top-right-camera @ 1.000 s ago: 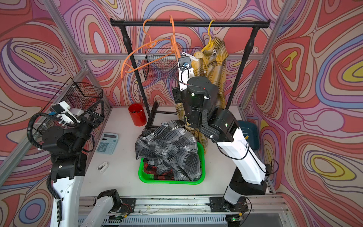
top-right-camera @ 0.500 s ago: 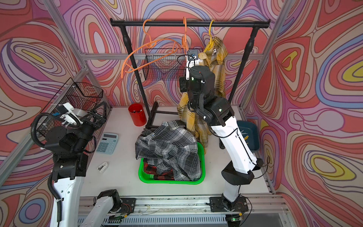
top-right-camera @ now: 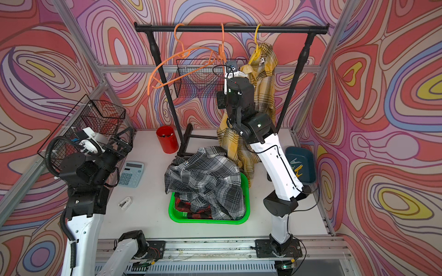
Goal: Remove the clothespins securing long-sleeve shirts to the hanger
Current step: Place the hanger on the clothesline.
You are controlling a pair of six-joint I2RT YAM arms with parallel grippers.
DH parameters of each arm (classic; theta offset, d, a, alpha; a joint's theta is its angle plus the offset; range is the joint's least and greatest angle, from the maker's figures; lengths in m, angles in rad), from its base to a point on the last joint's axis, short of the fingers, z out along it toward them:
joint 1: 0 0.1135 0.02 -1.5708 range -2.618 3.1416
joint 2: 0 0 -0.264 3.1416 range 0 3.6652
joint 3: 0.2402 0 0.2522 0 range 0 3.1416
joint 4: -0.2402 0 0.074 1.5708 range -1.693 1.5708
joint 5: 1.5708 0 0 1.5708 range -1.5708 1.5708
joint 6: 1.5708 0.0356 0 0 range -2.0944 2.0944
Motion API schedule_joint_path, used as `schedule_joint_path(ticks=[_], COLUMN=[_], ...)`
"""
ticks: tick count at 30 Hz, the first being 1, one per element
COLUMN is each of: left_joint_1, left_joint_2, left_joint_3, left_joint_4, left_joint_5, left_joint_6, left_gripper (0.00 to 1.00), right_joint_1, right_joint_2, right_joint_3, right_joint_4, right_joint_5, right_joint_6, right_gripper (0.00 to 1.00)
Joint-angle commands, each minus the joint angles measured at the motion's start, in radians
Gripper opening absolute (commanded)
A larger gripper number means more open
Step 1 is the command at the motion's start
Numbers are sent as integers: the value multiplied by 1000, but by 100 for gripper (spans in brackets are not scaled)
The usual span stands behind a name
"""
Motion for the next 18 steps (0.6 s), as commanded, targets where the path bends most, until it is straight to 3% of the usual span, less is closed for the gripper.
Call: schedule_joint_path(ticks=[1,7,8,13,18], left_joint_1=[-7,-7,-8,-8,-8], left_joint_2=[-7,-9,-3,37,56], left_joint_3=[-23,-115,-125,-180,-316], left_joint_4=[-89,-166,-181,-259,-230], left_joint_5=[-27,27,45,128,206], left_joint_6=[17,-28,-30,-29,-80], left_gripper=[98,96,96,96,96], right_joint_1=[-4,-5,-5,-4,7], right_joint_2=[7,-73,-92,-206,-326], right_joint_3=[-9,-163,-195,-339,-511], right_joint_4=[-25,17,27,52,6], right_joint_5=[-45,-105,-117,-253,-461], right_joint_6=[28,68,75,104,69], right_gripper=[0,0,13,57,73])
